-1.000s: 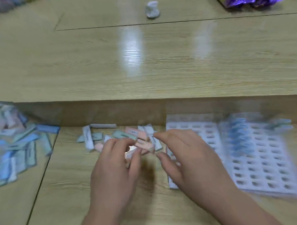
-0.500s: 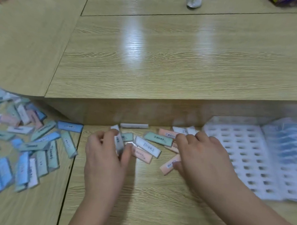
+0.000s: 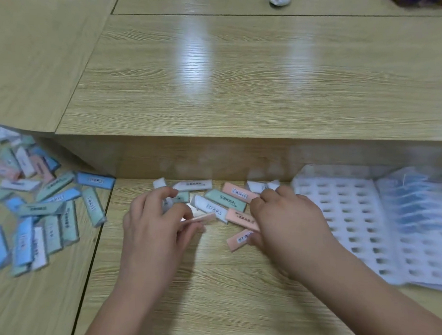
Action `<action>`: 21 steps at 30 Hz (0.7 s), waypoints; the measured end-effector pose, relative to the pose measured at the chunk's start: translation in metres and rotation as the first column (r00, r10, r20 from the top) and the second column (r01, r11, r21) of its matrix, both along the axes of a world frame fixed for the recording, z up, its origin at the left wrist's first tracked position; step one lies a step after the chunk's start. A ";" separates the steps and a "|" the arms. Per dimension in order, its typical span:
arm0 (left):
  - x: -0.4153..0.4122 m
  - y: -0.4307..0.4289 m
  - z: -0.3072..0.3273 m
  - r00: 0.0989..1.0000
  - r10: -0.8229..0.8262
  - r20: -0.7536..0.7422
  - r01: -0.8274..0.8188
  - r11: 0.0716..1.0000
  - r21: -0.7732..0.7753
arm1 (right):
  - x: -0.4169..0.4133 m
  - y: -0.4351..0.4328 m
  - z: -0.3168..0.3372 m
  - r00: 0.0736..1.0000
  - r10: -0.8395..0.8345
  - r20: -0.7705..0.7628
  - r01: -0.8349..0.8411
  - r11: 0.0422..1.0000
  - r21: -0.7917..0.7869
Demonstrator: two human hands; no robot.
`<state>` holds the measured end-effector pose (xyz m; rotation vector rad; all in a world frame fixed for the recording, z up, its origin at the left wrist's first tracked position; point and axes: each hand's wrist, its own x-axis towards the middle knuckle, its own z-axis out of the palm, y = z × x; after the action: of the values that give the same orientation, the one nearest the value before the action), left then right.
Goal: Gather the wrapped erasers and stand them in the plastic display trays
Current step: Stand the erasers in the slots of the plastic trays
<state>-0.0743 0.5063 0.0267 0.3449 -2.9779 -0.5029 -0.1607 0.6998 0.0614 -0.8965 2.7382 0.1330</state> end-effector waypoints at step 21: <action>-0.062 0.162 0.083 0.979 -0.149 -0.140 0.193 0.901 0.389 | -0.051 0.200 0.052 0.949 -0.261 -0.176 0.177 0.904 -0.389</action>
<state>-0.1368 0.6679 0.1095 0.0782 -2.7957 -1.1222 -0.2116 0.8999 0.1134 -0.6787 3.1177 -0.3599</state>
